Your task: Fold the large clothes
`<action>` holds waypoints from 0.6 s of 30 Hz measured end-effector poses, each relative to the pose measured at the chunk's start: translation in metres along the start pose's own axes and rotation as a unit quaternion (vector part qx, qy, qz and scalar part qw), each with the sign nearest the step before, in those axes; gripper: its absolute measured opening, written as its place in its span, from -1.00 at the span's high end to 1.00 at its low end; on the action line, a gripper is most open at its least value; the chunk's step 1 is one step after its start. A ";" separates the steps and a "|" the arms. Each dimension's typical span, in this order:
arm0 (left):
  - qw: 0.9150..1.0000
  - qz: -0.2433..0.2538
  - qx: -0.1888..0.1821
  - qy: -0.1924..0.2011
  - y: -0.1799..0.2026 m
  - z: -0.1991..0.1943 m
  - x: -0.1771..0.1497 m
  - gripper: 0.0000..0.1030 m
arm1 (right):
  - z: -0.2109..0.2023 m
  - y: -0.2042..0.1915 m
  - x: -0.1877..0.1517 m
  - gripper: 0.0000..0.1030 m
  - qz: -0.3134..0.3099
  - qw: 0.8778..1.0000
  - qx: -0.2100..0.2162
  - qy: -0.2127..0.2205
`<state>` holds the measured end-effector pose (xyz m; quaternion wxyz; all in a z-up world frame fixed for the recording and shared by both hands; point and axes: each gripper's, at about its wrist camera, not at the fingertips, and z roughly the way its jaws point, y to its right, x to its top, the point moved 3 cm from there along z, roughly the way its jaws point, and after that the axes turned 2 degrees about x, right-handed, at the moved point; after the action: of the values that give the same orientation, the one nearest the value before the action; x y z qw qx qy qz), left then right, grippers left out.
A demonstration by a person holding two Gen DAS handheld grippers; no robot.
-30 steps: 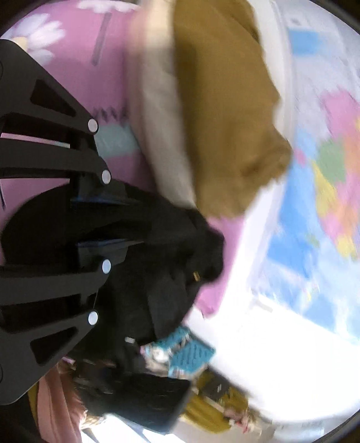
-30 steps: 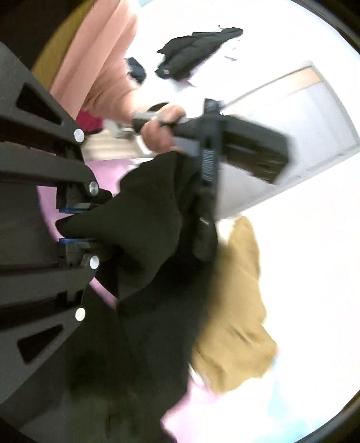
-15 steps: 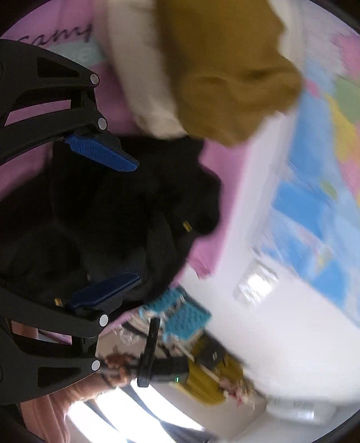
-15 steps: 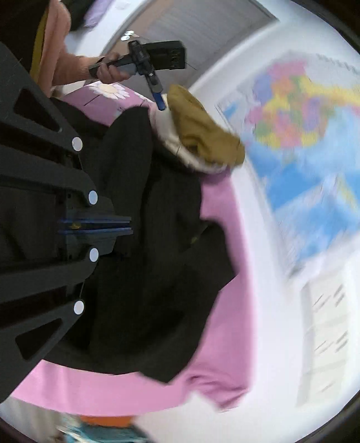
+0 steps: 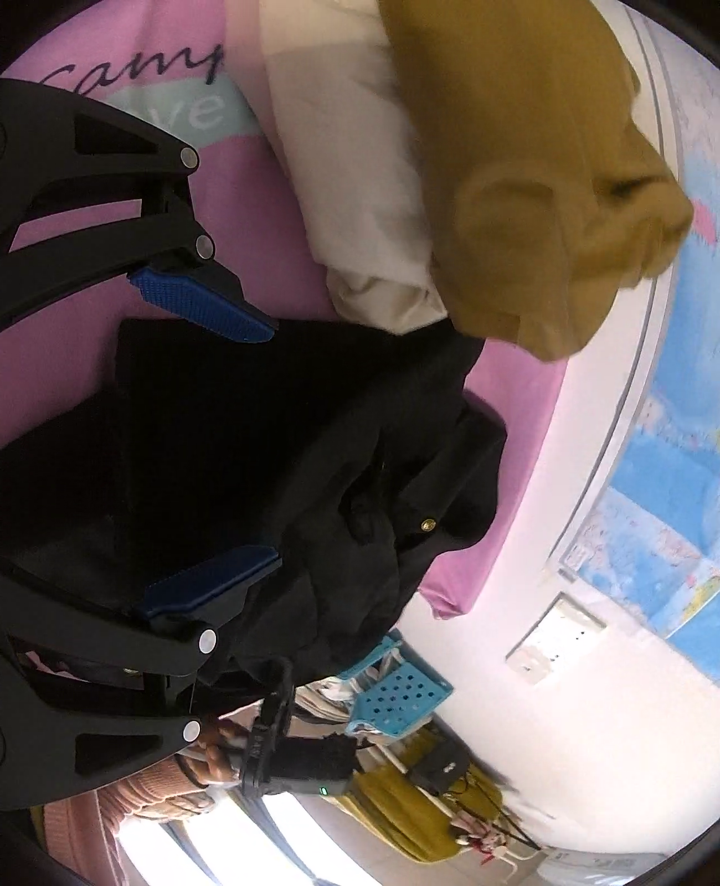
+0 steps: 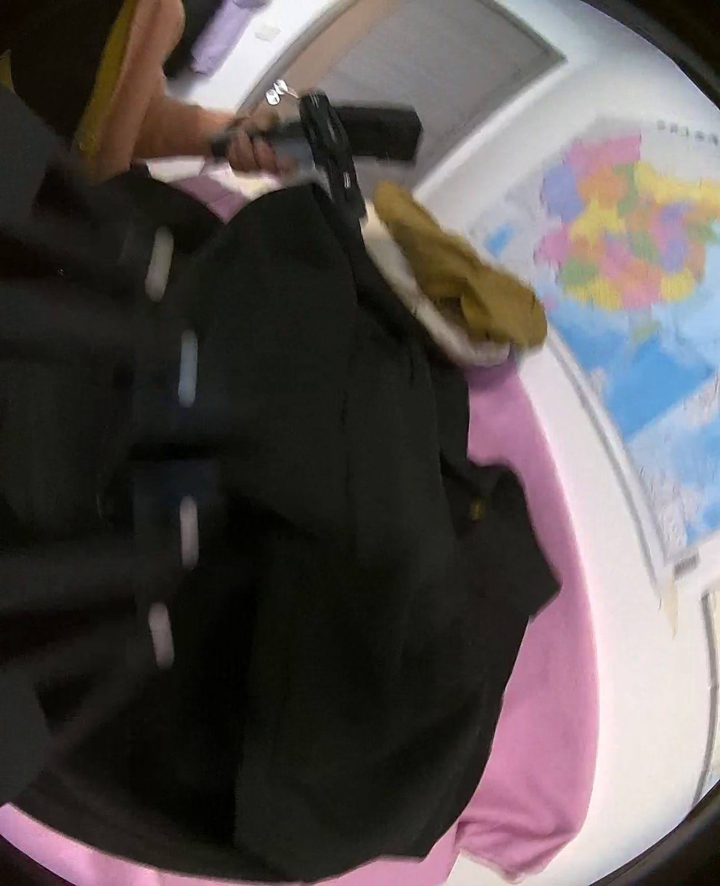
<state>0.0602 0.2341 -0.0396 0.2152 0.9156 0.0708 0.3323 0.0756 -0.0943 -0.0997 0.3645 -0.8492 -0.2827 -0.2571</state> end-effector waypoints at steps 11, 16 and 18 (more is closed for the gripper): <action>1.000 0.004 -0.017 -0.015 0.034 0.032 0.047 0.91 | -0.120 -0.017 0.054 0.96 0.009 0.987 0.014 0.158; 0.998 -0.041 -0.007 0.037 0.031 0.036 0.083 0.82 | -0.131 0.041 0.077 0.95 0.090 0.982 -0.019 0.168; 0.998 -0.050 0.012 0.032 0.026 0.045 0.084 0.73 | -0.115 0.067 0.077 0.77 0.127 0.981 -0.036 0.141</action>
<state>0.1531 0.2179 -0.0108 0.2185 0.9024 0.1271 0.3490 0.1484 -0.1977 -0.0126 0.3997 -0.8457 -0.1090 -0.3364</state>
